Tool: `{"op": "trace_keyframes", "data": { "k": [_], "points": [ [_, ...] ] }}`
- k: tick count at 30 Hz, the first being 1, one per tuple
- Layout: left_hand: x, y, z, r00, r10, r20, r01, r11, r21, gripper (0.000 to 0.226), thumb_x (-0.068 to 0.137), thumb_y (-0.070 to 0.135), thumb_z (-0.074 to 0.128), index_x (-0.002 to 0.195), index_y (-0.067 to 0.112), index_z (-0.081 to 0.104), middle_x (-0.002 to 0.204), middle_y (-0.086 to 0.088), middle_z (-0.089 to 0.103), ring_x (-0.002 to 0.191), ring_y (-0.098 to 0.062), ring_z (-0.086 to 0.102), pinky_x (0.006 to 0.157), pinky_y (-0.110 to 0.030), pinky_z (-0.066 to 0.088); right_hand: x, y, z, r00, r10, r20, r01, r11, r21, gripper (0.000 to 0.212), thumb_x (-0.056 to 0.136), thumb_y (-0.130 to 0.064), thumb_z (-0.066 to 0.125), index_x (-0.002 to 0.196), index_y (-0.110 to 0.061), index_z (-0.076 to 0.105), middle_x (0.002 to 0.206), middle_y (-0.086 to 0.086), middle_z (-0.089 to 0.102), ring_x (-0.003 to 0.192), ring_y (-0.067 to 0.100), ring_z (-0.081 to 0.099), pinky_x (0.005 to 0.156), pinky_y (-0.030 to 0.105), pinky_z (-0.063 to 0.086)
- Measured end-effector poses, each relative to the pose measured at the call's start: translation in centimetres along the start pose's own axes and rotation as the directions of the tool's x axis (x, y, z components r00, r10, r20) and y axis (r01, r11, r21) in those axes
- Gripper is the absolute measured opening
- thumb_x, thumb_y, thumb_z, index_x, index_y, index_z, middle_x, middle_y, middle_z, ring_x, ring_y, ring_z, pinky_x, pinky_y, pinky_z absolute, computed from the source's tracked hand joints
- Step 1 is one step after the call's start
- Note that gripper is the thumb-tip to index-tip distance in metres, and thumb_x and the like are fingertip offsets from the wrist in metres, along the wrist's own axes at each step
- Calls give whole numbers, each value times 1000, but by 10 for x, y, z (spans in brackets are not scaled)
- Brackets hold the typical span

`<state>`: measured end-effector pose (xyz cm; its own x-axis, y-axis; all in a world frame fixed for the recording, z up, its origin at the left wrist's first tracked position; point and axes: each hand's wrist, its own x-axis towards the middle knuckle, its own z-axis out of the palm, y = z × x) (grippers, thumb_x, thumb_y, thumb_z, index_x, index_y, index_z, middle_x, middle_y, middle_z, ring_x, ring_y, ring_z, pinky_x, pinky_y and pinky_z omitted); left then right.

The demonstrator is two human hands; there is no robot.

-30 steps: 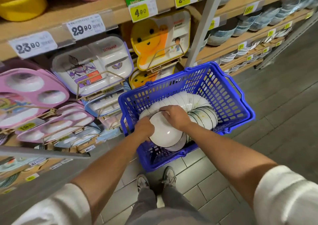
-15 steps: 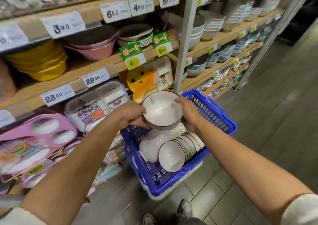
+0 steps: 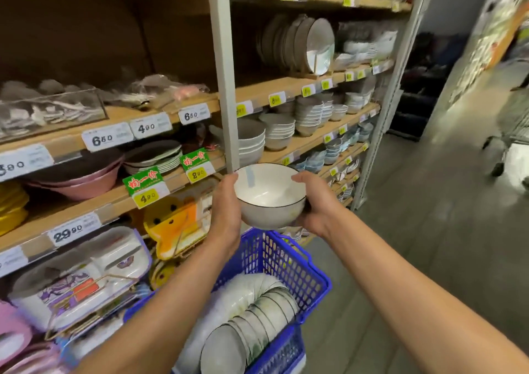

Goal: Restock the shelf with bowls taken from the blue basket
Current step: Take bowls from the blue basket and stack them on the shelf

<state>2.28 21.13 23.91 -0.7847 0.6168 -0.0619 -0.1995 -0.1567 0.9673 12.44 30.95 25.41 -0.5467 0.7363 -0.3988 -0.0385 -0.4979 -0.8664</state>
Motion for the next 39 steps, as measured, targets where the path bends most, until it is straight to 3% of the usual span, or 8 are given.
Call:
{"op": "trace_keyframes", "data": {
  "k": [6, 10, 14, 16, 21, 25, 31, 39],
  "points": [
    [3, -11, 121, 994, 63, -85, -77, 980, -184, 32, 81, 41, 45, 82, 20, 69, 77, 4, 74, 78, -17, 66, 63, -30, 48, 9, -68, -89, 993, -106, 47, 104, 994, 40, 29, 88, -35, 49, 106, -16, 60, 86, 7, 72, 78, 25, 66, 64, 32, 55],
    [11, -16, 191, 997, 6, -80, -20, 984, -175, 30, 76, 43, 45, 84, 21, 64, 91, -9, 68, 88, -29, 62, 72, -39, 46, 22, -103, -138, 979, -199, 38, 194, 976, 103, 20, 87, -33, 49, 87, -17, 62, 68, 3, 71, 63, 21, 65, 53, 25, 49],
    [26, -17, 251, 995, -7, -102, -15, 977, -213, 29, 70, 42, 46, 83, 21, 62, 93, -13, 66, 89, -31, 61, 70, -39, 45, 47, -127, -167, 941, -313, -126, 326, 940, 104, 27, 79, -35, 54, 100, -20, 62, 110, 11, 65, 98, 30, 63, 70, 36, 51],
    [39, -18, 276, 993, 9, -121, -39, 968, -249, 25, 72, 39, 45, 78, 21, 61, 92, -13, 64, 88, -30, 59, 72, -39, 44, 59, -140, -175, 910, -369, -191, 388, 919, 71, 24, 69, -38, 55, 90, -29, 63, 118, 11, 58, 107, 32, 58, 80, 42, 50],
    [87, -23, 318, 984, 11, -180, -52, 974, -222, 35, 73, 41, 44, 92, 19, 64, 106, -14, 66, 96, -32, 62, 78, -45, 51, 108, -174, -185, 865, -462, -194, 478, 877, 44, 13, 71, -32, 56, 66, -36, 67, 85, -12, 57, 87, 17, 53, 77, 35, 42],
    [146, -26, 339, 979, 72, -190, -112, 972, -208, 25, 88, 34, 41, 86, 25, 64, 93, -7, 69, 88, -26, 63, 69, -36, 50, 173, -202, -182, 886, -434, -163, 444, 896, 26, 13, 80, -25, 53, 84, -15, 59, 81, -3, 54, 80, 19, 49, 73, 35, 38],
    [224, -11, 357, 946, 155, -284, -202, 969, -143, 23, 91, 34, 39, 83, 35, 61, 93, -1, 67, 86, -17, 61, 69, -34, 49, 263, -253, -152, 927, -364, -91, 371, 925, 82, 25, 85, -26, 48, 98, -24, 70, 118, 11, 62, 108, 33, 58, 91, 49, 49],
    [307, 18, 351, 873, 265, -409, -292, 957, -3, 20, 88, 40, 37, 89, 37, 57, 94, 2, 62, 88, -15, 60, 65, -30, 47, 353, -299, -99, 958, -257, 130, 235, 958, 162, 30, 85, -17, 45, 74, -30, 70, 98, 7, 66, 94, 29, 60, 74, 40, 51]
  ]
}}
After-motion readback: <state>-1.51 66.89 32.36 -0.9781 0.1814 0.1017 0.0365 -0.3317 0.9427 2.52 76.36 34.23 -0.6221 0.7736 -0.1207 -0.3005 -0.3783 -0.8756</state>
